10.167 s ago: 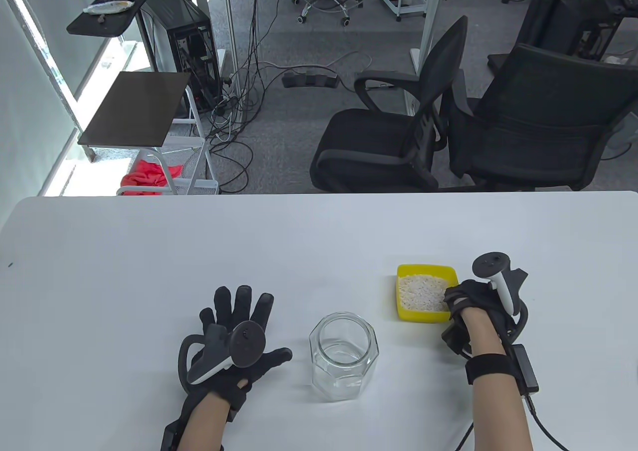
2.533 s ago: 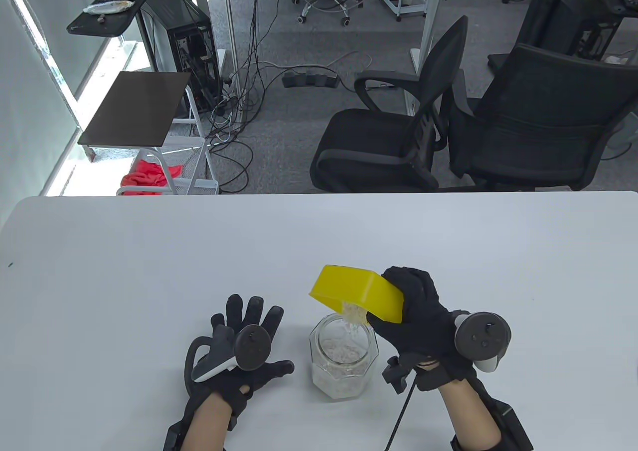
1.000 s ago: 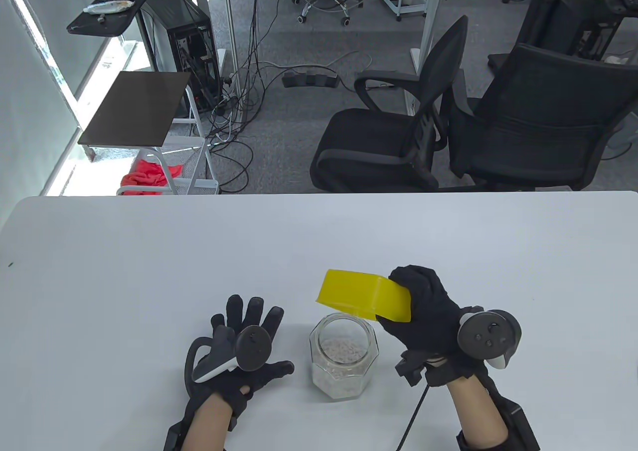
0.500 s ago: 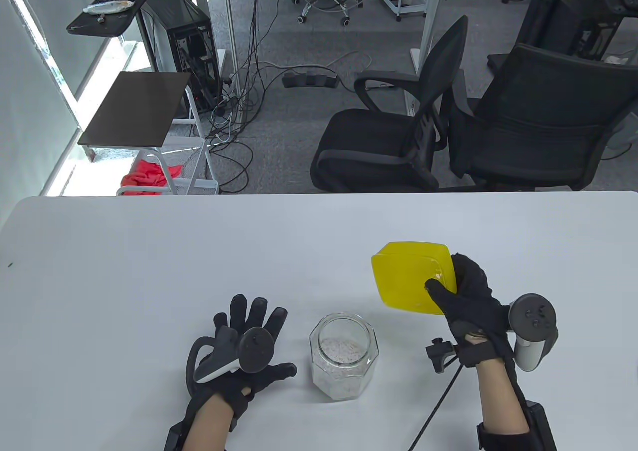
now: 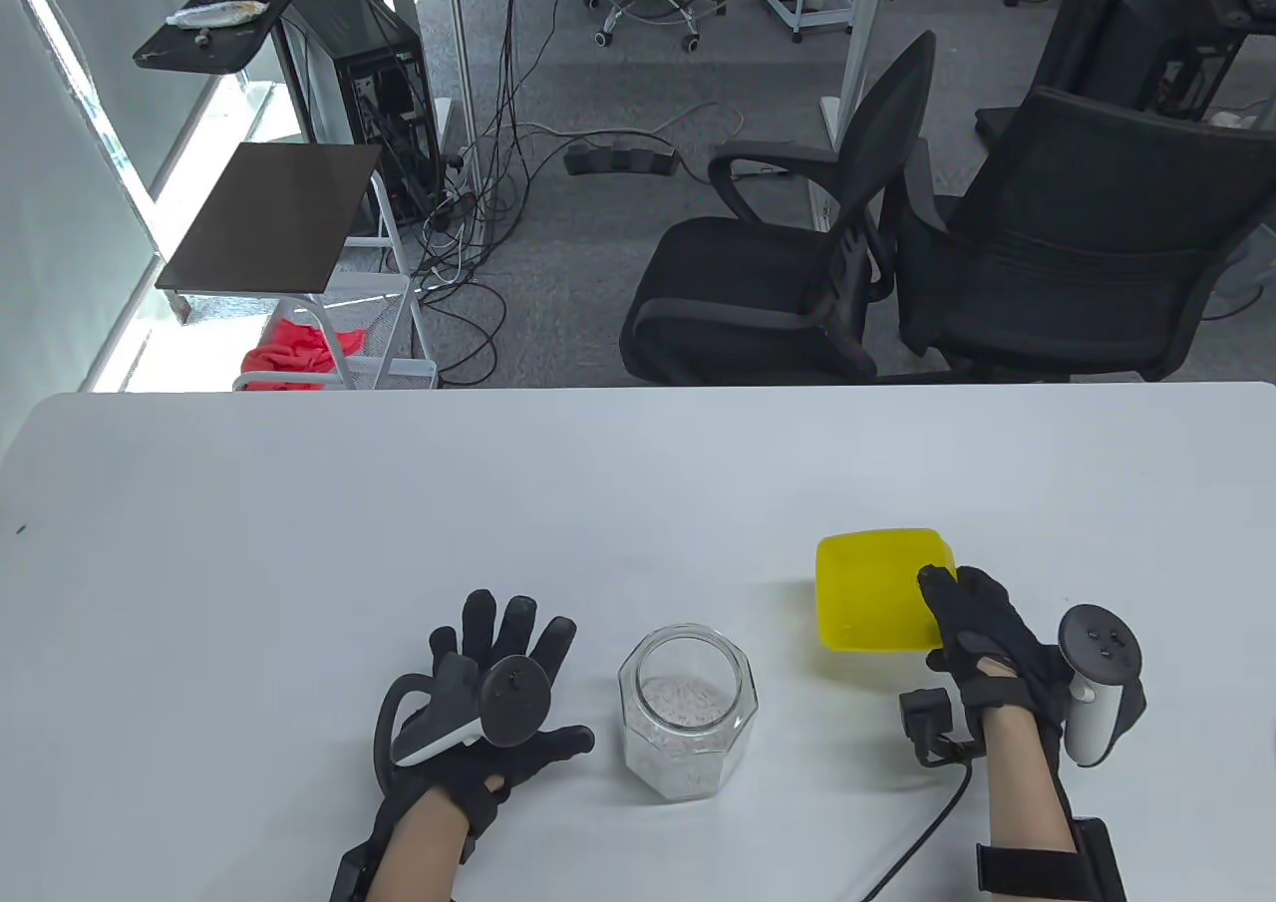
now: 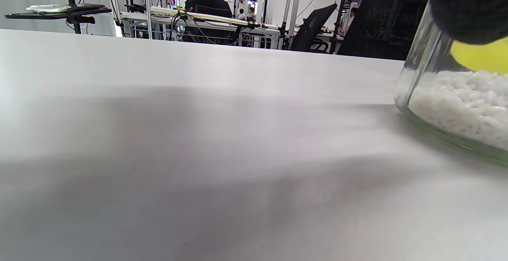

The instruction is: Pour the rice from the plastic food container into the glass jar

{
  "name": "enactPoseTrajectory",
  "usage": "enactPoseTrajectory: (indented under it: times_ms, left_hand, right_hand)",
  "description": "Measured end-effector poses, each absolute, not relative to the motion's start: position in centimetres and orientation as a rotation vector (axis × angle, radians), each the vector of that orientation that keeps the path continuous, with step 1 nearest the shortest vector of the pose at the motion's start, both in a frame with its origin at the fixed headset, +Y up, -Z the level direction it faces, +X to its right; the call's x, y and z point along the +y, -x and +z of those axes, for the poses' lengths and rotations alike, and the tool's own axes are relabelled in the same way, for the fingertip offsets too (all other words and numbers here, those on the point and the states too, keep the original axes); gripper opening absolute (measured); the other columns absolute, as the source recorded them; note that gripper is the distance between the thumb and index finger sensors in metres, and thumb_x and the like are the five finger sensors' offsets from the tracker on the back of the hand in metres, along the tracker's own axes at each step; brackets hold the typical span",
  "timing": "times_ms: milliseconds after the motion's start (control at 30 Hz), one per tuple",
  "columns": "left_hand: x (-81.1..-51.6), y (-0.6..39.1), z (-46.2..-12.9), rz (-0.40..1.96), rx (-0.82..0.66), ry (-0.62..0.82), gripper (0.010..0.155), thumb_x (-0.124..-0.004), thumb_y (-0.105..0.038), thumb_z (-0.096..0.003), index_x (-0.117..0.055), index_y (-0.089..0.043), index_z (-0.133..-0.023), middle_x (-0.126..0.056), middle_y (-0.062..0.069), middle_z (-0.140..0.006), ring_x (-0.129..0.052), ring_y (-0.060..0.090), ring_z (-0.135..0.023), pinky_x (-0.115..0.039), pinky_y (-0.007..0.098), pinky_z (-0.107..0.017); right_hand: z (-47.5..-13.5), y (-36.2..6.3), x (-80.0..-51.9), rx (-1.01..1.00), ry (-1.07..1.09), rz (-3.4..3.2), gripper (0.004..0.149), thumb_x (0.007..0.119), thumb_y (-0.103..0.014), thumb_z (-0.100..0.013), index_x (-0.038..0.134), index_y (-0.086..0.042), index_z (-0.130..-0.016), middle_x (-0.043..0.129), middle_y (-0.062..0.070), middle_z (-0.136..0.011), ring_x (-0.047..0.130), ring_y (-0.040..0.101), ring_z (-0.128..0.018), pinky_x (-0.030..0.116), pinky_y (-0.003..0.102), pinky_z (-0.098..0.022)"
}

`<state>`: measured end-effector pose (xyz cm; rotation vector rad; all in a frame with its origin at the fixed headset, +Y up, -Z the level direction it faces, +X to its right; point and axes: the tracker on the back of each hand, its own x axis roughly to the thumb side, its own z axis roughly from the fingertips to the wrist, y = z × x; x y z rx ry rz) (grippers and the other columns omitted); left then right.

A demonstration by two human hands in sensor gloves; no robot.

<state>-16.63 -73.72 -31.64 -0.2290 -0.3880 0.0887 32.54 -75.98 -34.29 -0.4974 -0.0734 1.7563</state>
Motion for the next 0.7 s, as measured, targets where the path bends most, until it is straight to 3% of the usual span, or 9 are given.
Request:
enactPoseTrajectory:
  times_ms: [400, 700]
  left_hand:
    - [-74.0, 16.4, -31.7, 0.081, -0.393, 0.24, 0.101, -0.063, -0.082, -0.0479, -0.012, -0.034, -0.12, -0.003, 0.012, -0.12, 0.004, 0.054, -0.106, -0.021, 0.075, -0.072]
    - [-74.0, 16.4, -31.7, 0.085, -0.395, 0.245, 0.101, -0.063, -0.082, -0.0479, -0.012, -0.034, -0.12, -0.003, 0.012, -0.12, 0.004, 0.054, -0.106, -0.021, 0.075, -0.072]
  right_hand:
    - [-34.5, -32.9, -77.7, -0.011, 0.541, 1.766, 0.08, 0.077, -0.054, -0.047, 0.049, -0.004, -0.103, 0.054, 0.027, -0.094, 0.077, 0.045, -0.065, 0.072, 0.058, -0.044]
    - [-34.5, -32.9, -77.8, 0.01, 0.566, 1.774, 0.073, 0.077, -0.044, -0.048, 0.048, -0.007, -0.104, 0.046, 0.028, -0.103, 0.064, 0.057, -0.083, 0.062, 0.065, -0.053]
